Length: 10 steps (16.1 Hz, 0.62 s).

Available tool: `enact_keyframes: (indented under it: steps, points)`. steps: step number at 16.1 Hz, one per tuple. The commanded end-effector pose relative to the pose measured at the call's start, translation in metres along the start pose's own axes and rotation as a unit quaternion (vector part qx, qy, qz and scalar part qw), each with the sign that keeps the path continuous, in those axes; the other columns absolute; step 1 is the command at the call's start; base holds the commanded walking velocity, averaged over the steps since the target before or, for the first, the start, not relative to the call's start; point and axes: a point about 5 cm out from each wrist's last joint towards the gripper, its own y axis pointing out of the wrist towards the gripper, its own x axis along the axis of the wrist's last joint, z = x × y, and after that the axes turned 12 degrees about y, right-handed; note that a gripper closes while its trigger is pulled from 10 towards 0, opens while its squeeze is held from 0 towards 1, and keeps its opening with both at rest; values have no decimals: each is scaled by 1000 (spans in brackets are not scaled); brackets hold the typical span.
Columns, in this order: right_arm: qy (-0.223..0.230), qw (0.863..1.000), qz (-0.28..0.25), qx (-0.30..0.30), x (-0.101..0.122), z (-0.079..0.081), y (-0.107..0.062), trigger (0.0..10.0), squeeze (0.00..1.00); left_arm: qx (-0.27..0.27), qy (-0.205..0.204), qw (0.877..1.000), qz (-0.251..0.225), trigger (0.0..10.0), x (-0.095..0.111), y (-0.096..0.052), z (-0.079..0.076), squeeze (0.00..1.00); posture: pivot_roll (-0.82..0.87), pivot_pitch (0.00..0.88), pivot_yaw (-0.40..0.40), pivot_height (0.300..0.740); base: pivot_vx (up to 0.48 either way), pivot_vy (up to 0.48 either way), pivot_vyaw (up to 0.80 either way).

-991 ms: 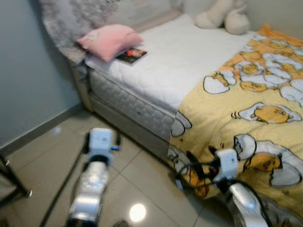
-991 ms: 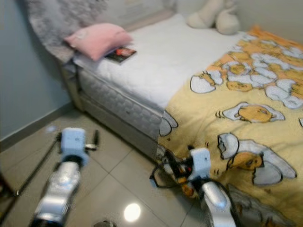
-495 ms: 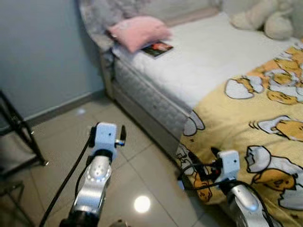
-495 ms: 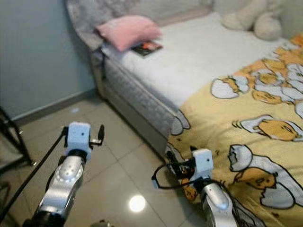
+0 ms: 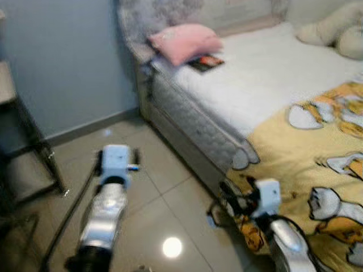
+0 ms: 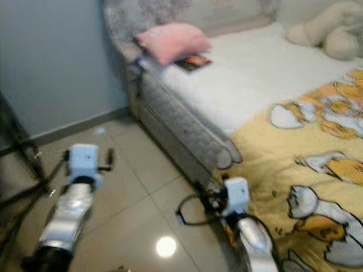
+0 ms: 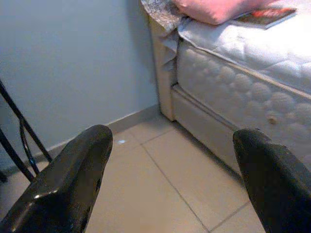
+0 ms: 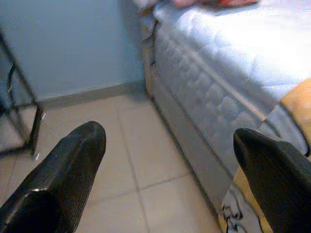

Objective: Clean up the room

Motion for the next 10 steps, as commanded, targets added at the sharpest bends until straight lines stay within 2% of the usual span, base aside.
enact_keyframes:
  steps: [1, 2, 4, 8, 10]
  points:
    - [-6, 1000, 5, -18, 0, -10, -4, 10000, 0, -11, -10, 1000, -4, 10000, 7, 3, -10, 0, 30, 0, -15, 740, 480, 0, 475]
    - [-2, 1000, 4, -19, 1, -11, -3, 10000, 0, -8, -11, 1000, -3, 10000, 6, 3, -10, 0, 30, 0, -14, 740, 480, 0, 744]
    - [-3, 1000, 7, -21, 1, -14, -3, 10000, 0, -7, -9, 1000, 11, 10000, 4, 3, -11, 0, 31, 0, -15, 740, 0, 0, 641]
    - [1, 1000, 8, -18, 0, -13, -5, 10000, 0, 3, 6, 1000, 8, 10000, 1, 2, -8, 0, 35, 0, -16, 740, 0, 0, 591]
    - [45, 998, -13, -40, 3, -19, -9, 10000, 0, -30, 27, 999, -31, 10000, 1, -18, -6, 0, 35, 0, -8, 740, 0, 0, 575]
